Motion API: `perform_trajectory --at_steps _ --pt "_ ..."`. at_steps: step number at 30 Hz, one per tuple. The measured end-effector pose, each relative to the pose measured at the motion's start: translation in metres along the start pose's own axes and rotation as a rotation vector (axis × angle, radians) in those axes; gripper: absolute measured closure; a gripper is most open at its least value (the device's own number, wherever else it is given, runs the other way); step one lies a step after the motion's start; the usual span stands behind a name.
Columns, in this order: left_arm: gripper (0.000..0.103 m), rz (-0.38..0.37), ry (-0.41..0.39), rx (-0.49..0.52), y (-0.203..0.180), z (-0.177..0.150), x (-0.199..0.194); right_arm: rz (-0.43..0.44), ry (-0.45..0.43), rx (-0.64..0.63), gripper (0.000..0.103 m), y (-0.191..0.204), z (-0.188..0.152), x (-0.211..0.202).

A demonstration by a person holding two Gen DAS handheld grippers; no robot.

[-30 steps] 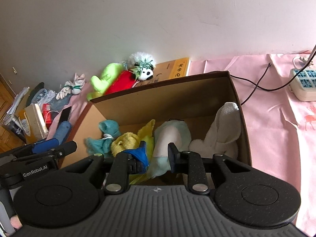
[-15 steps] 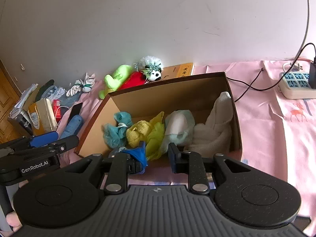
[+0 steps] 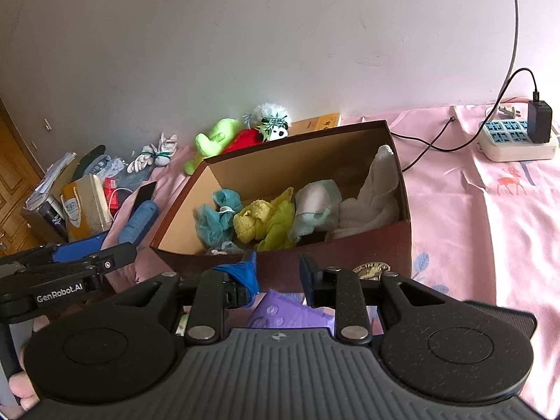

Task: Organize soft objects
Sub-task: 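Move both empty tools back over the pile of soft items, then grasp the green plush ball with the left tool while the right tool grasps the green terry towel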

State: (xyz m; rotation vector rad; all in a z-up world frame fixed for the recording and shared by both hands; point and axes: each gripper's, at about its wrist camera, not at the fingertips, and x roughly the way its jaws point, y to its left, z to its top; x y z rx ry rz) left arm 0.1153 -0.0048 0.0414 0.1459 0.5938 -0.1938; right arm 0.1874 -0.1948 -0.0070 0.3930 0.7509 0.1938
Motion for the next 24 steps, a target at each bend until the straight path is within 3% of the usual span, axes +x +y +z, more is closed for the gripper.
perform_trajectory --at_steps 15,24 --pt "0.036 -0.068 0.02 -0.027 0.009 -0.031 -0.026 0.043 -0.047 -0.032 0.091 -0.007 -0.034 -0.041" --pt "0.036 -0.14 0.062 -0.051 0.007 -0.056 -0.031 0.038 -0.053 0.049 0.089 -0.038 -0.056 -0.062"
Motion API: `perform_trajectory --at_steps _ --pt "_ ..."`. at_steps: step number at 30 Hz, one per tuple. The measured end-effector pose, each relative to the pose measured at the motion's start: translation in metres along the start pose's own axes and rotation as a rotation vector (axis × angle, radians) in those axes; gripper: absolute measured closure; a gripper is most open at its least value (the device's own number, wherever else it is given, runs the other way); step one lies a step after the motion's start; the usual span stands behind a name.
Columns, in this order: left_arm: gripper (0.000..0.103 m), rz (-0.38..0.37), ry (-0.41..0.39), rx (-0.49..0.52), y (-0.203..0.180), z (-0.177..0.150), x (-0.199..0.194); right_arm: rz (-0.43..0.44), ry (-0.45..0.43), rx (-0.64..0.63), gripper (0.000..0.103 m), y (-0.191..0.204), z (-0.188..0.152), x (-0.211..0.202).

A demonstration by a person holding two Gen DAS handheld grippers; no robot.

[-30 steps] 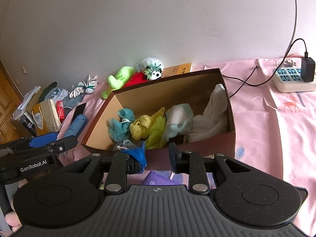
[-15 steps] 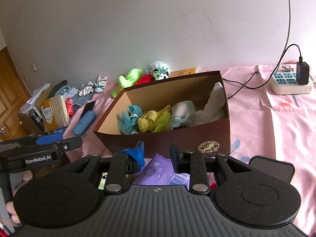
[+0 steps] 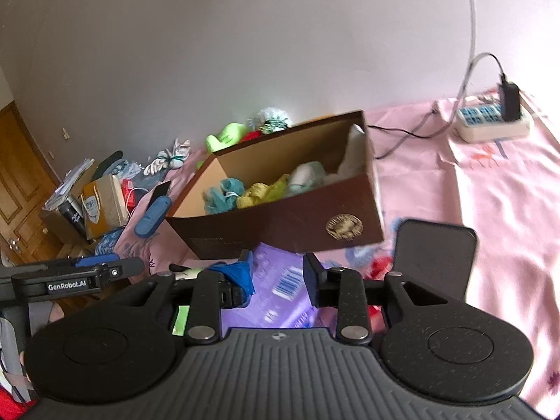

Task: Organize soft objects
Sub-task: 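Grasp the green plush ball with the left tool while the right tool grasps the green terry towel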

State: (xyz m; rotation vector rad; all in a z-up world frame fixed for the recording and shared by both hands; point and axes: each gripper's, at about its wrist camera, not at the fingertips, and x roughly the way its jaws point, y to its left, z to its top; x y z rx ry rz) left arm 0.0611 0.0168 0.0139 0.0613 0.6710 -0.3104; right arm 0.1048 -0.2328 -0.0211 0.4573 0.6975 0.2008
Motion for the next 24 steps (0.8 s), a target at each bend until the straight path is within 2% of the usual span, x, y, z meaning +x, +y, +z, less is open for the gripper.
perform_trajectory --at_steps 5,11,15,24 --pt "0.036 -0.023 0.0 0.004 -0.003 -0.012 -0.001 -0.038 -0.024 0.014 0.088 -0.014 -0.012 -0.014" --pt "0.036 -0.08 -0.053 -0.012 -0.004 -0.026 -0.005 -0.094 -0.045 0.064 0.086 -0.035 -0.027 -0.031" --pt "0.036 -0.102 -0.056 -0.027 -0.007 -0.035 -0.001 -0.139 -0.048 0.075 0.086 -0.046 -0.038 -0.038" --pt "0.036 -0.093 -0.058 0.0 -0.013 -0.055 0.003 -0.265 -0.042 0.03 0.084 -0.061 -0.067 -0.042"
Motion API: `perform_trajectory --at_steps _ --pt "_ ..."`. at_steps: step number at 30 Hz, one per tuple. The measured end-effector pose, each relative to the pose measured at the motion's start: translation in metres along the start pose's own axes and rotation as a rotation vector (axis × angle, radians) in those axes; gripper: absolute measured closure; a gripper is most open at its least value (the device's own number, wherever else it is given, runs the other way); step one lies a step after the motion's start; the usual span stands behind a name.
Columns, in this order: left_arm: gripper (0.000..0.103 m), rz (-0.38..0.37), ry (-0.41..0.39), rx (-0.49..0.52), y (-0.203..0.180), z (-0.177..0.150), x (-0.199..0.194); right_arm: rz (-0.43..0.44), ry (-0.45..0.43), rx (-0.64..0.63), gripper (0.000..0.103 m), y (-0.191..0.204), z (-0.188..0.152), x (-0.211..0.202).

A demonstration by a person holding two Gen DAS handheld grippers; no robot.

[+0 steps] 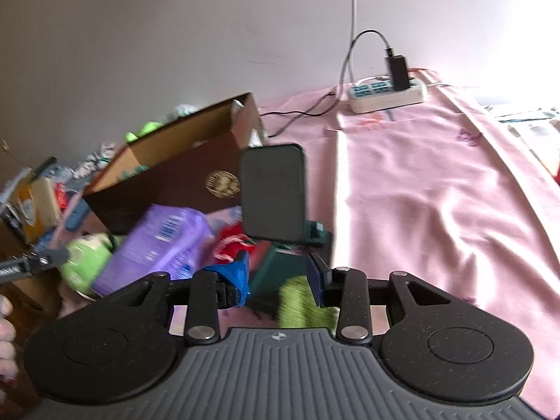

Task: Organize soft objects
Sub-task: 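Grasp the green plush ball with the left tool while the right tool grasps the green terry towel, then carry the plush ball and green towel into the brown box and open both tools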

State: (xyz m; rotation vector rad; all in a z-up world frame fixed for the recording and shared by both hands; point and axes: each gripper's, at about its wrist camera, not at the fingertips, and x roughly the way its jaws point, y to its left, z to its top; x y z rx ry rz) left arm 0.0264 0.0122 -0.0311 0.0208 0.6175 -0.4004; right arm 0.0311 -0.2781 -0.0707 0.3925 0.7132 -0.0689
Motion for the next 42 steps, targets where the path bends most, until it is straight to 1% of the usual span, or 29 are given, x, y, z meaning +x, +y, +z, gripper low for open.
perform_trajectory --at_steps 4,10,13,17,21,22,24,25,26,28,33,34,35,36,37,38,42 --pt "0.035 -0.005 -0.004 0.002 0.003 -0.008 0.0 -0.044 0.017 0.005 0.083 -0.011 -0.009 0.003" --pt "0.034 0.017 -0.026 0.008 0.002 -0.016 0.007 -0.081 0.048 0.065 0.082 -0.033 -0.016 0.009" --pt "0.033 0.041 -0.052 0.022 0.0 -0.019 0.01 -0.076 0.059 0.108 0.082 -0.043 -0.017 0.011" --pt "0.032 0.095 -0.054 0.052 0.001 -0.019 0.017 -0.062 0.079 0.124 0.082 -0.045 -0.02 0.017" --pt "0.032 0.096 -0.038 0.066 0.004 -0.015 0.026 -0.045 0.088 0.12 0.081 -0.041 -0.021 0.023" --pt "0.03 0.086 -0.034 0.068 0.004 -0.016 0.028 -0.037 0.091 0.12 0.081 -0.041 -0.021 0.024" --pt "0.023 0.082 -0.036 0.075 0.001 -0.018 0.031 -0.013 0.101 0.129 0.081 -0.041 -0.021 0.027" --pt "0.014 0.081 -0.034 0.084 -0.001 -0.02 0.033 0.0 0.108 0.133 0.08 -0.041 -0.021 0.028" --pt "0.009 0.079 -0.03 0.091 -0.002 -0.021 0.035 0.007 0.112 0.133 0.08 -0.041 -0.022 0.029" --pt "0.009 0.076 -0.02 0.095 -0.003 -0.023 0.04 0.016 0.116 0.121 0.077 -0.039 -0.022 0.03" --pt "0.009 0.07 -0.011 0.084 0.001 -0.025 0.046 0.02 0.14 0.095 0.077 -0.032 -0.024 0.034" --pt "0.012 0.067 -0.013 0.079 0.002 -0.025 0.046 0.015 0.141 0.088 0.077 -0.03 -0.025 0.035" --pt "0.026 0.062 -0.015 0.078 0.003 -0.024 0.046 0.012 0.139 0.085 0.077 -0.029 -0.025 0.035" --pt "0.032 0.07 -0.018 0.08 0.004 -0.024 0.045 0.012 0.14 0.085 0.077 -0.028 -0.025 0.035" --pt "0.031 0.077 -0.024 0.081 0.004 -0.023 0.045 0.015 0.142 0.081 0.078 -0.027 -0.026 0.036" --pt "0.032 0.073 -0.024 0.077 0.005 -0.023 0.045 0.017 0.142 0.077 0.081 -0.026 -0.026 0.035" --pt "0.035 0.08 -0.041 0.078 0.005 -0.025 0.043 0.023 0.134 0.07 0.088 -0.026 -0.028 0.031"
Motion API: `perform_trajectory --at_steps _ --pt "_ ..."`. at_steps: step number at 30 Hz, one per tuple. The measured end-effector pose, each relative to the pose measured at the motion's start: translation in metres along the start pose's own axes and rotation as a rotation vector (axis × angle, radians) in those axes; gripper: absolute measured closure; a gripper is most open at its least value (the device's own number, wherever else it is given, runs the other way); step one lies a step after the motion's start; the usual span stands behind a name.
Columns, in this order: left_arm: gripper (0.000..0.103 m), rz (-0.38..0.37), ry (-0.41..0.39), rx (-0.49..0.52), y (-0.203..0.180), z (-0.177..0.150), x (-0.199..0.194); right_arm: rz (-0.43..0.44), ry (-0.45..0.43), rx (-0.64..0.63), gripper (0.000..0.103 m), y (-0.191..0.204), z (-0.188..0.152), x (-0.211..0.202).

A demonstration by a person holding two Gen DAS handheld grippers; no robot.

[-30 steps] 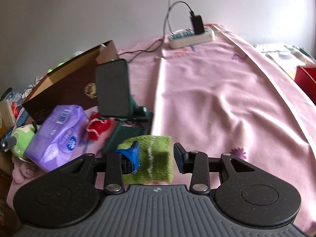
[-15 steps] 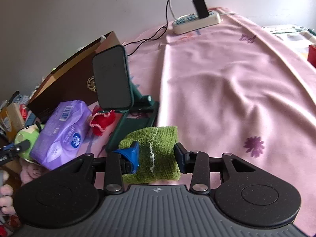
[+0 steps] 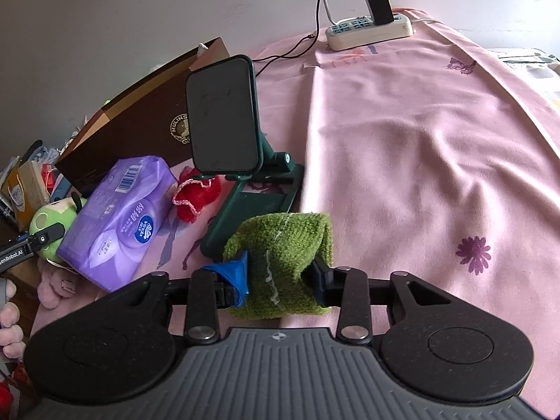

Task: Organize soft objects
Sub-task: 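Carry the plush ball and green towel into the brown box and open both tools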

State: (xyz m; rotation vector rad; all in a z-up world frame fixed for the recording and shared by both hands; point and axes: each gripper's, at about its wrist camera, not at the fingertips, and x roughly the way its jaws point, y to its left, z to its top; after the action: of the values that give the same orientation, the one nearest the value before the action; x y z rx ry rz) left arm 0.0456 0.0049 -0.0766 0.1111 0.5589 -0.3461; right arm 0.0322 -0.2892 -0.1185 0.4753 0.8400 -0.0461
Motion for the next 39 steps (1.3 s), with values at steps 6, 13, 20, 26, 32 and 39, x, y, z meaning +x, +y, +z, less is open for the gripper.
perform_trajectory --at_steps 6,13,20,26,32,39 --pt "0.036 -0.005 -0.051 -0.013 -0.001 0.001 -0.013 0.014 -0.033 -0.022 0.1 0.005 -0.002 -0.01" --pt "0.036 -0.013 -0.103 -0.043 0.003 0.011 -0.029 0.039 -0.074 -0.039 0.103 0.013 0.0 -0.023" --pt "0.036 -0.032 -0.148 -0.051 0.002 0.019 -0.048 0.133 -0.105 -0.088 0.103 0.034 0.006 -0.037" --pt "0.036 -0.042 -0.18 -0.047 0.004 0.032 -0.057 0.23 -0.147 -0.152 0.103 0.063 0.026 -0.043" --pt "0.036 -0.049 -0.215 -0.03 0.01 0.056 -0.056 0.316 -0.196 -0.196 0.103 0.09 0.063 -0.038" --pt "0.036 -0.042 -0.269 -0.002 0.014 0.096 -0.045 0.357 -0.245 -0.256 0.103 0.118 0.107 -0.026"
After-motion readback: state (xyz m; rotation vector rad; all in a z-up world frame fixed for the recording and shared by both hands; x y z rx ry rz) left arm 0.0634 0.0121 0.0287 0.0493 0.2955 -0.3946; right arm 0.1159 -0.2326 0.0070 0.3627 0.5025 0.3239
